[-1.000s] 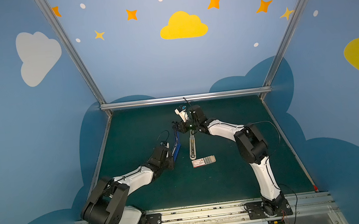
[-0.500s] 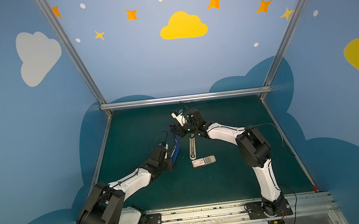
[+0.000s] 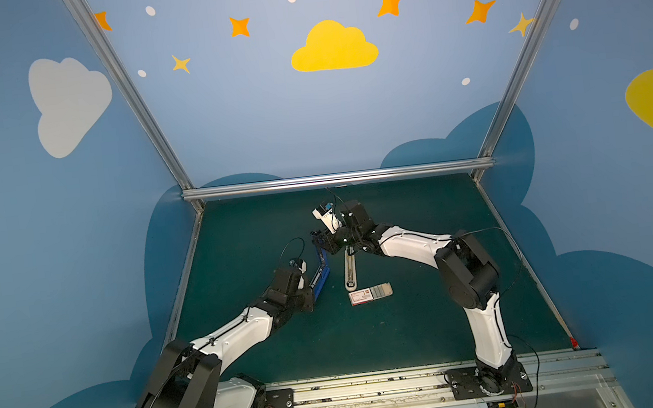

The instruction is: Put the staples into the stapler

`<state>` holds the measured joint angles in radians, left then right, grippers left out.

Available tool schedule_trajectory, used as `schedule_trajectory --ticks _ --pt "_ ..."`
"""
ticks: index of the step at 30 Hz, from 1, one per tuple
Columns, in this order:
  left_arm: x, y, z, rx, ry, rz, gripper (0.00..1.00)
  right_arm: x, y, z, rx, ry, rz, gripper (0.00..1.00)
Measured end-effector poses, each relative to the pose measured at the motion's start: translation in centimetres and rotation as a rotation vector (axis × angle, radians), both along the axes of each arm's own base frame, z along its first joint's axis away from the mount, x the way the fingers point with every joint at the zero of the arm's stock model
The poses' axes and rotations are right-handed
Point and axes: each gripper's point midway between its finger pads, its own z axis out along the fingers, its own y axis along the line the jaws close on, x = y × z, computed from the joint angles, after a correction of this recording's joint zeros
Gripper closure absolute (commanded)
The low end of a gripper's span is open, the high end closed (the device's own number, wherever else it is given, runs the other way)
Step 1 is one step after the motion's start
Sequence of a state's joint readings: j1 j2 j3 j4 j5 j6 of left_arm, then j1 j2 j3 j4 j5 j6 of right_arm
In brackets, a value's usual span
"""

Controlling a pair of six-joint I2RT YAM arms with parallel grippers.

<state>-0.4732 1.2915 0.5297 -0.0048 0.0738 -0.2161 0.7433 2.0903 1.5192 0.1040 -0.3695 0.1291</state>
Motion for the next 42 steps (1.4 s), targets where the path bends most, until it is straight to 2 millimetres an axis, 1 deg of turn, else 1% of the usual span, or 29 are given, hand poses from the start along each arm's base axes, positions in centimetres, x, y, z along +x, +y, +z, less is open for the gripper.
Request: schedule_trajectory --ticks 8,14,17,21,25,29,32,35,42 --pt "0.6 -0.3 1.5 -0.007 -0.028 -0.009 0.96 -0.3 -0.4 0.5 -0.015 -0.022 -0.008 0.73" --pt "1.0 -0.5 2.7 -0.017 -0.057 -0.012 0.96 -0.7 -0.6 0.1 -0.031 -0.028 -0.001 0.73" --pt "1.5 -0.7 3.7 -0.029 -0.086 -0.012 0.96 -1.0 -0.6 0.1 -0.039 -0.033 0.006 0.73" --pt "2.6 -1.0 5.5 -0.057 -0.148 -0.003 0.96 -1.6 -0.4 -0.1 -0.048 -0.035 0.021 0.72" --pt "2.7 -1.1 5.7 -0.064 -0.154 -0.002 0.96 -2.1 -0.3 0.0 -0.057 -0.040 0.031 0.71" --pt "2.8 -1.2 5.8 -0.074 -0.156 0.002 0.96 -2.5 -0.2 -0.1 -0.058 -0.032 0.037 0.65" --pt "2.9 -1.3 5.9 -0.085 -0.157 0.010 0.96 -3.7 0.2 0.1 -0.052 -0.011 0.059 0.59" --pt "3.0 -1.2 5.9 -0.087 -0.159 0.017 0.96 -4.8 0.5 0.3 -0.052 0.010 0.077 0.55" --pt "3.4 -1.0 5.9 -0.088 -0.169 0.045 0.96 -6.0 0.2 0.6 -0.039 0.072 0.082 0.50"
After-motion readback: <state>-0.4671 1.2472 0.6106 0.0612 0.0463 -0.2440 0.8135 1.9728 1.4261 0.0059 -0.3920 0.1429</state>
